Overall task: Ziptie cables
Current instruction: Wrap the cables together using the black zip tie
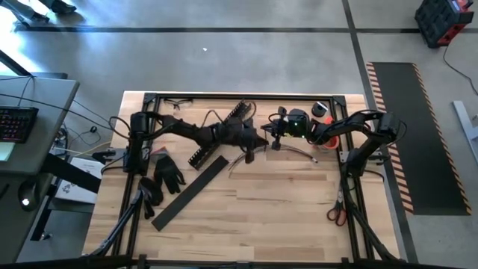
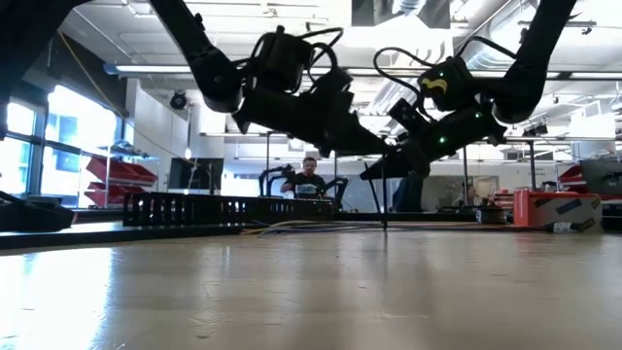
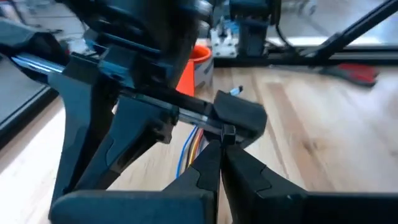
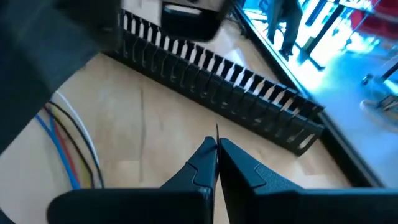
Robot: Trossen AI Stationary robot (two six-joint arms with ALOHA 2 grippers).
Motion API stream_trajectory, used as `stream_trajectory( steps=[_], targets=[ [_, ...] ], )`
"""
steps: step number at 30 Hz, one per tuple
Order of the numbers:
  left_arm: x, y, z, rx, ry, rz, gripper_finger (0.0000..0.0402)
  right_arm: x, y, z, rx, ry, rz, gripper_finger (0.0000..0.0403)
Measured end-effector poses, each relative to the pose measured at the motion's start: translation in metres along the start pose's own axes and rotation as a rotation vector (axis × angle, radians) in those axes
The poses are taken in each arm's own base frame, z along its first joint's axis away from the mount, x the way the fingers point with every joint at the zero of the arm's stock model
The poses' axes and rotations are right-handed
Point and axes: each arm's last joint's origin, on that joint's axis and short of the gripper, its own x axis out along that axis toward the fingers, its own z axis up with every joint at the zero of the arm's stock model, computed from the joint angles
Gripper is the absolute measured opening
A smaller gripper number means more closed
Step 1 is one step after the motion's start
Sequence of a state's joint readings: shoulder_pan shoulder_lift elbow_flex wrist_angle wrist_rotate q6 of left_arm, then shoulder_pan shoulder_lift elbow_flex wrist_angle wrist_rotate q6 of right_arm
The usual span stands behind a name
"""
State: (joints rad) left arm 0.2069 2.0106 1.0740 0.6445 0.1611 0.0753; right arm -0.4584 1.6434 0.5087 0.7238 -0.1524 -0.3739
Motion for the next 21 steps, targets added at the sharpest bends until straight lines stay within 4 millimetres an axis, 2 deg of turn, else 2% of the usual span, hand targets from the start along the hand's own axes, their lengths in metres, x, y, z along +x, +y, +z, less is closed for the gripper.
stream_trajectory(
  steps=[5, 9, 14, 21],
  targets=[
    [-0.004, 0.015, -0.004, -0.038, 0.008, -0.062, 0.0000, 0.000, -0.001, 0.000, -0.071, 0.009, -0.024, 0.0000],
    [-0.011, 0.015, -0.019, -0.074, 0.022, -0.069, 0.0000, 0.000, -0.002, 0.000, -0.082, 0.015, -0.038, 0.0000],
    [-0.023, 0.016, -0.032, -0.133, -0.064, -0.046, 0.0000, -0.004, 0.000, -0.004, -0.120, -0.005, -0.036, 0.0000],
    [-0.025, 0.018, -0.028, -0.140, -0.124, -0.038, 0.0000, -0.018, -0.001, 0.004, -0.105, -0.113, 0.031, 0.0000]
  ],
)
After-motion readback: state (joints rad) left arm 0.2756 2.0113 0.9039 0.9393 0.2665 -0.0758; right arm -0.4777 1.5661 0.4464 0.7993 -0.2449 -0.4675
